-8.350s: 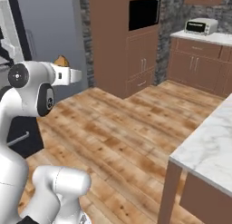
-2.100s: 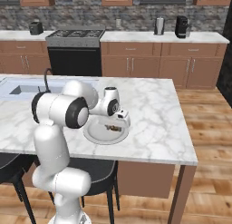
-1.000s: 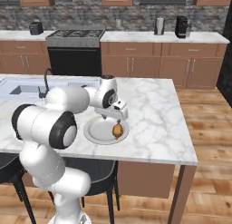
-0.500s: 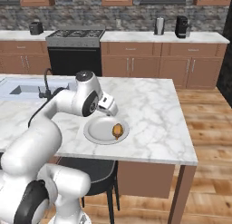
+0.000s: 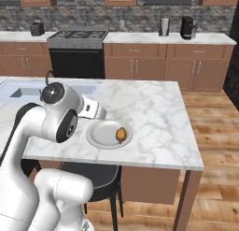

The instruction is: Take the cheese, chicken drumstick, and cucumber from the fridge and place them on the plate on the dining counter to create an appetizer plate.

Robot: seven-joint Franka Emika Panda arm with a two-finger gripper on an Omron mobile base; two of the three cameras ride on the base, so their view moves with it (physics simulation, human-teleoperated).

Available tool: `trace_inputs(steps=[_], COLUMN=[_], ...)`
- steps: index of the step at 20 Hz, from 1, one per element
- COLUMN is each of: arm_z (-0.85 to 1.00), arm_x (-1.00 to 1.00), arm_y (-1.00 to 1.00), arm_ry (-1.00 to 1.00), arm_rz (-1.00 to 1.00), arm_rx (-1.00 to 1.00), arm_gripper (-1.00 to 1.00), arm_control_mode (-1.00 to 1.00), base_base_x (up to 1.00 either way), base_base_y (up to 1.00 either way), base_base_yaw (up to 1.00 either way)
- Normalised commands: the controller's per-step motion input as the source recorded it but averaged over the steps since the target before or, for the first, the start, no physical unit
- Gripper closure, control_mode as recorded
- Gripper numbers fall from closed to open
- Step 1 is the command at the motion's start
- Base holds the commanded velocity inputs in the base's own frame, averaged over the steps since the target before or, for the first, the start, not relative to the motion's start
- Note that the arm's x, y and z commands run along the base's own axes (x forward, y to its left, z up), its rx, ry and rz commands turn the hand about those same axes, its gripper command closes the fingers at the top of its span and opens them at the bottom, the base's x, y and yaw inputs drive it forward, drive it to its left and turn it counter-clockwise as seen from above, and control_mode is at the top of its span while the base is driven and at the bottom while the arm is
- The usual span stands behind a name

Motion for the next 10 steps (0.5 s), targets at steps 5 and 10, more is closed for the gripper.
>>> trace_inputs(steps=[5, 10], arm_z=[0.30, 0.00], arm_x=[-0.49, -0.06], arm_y=[0.28, 0.06], arm_ry=[-0.06, 0.00], arm_rz=[0.09, 0.02], arm_rx=[-0.10, -0.02], arm_gripper=[-1.00, -1.00], arm_control_mode=[-1.00, 1.00], base_base_x=[0.00, -0.40], base_base_y=[0.00, 0.37], base_base_yaw=[0.00, 0.13])
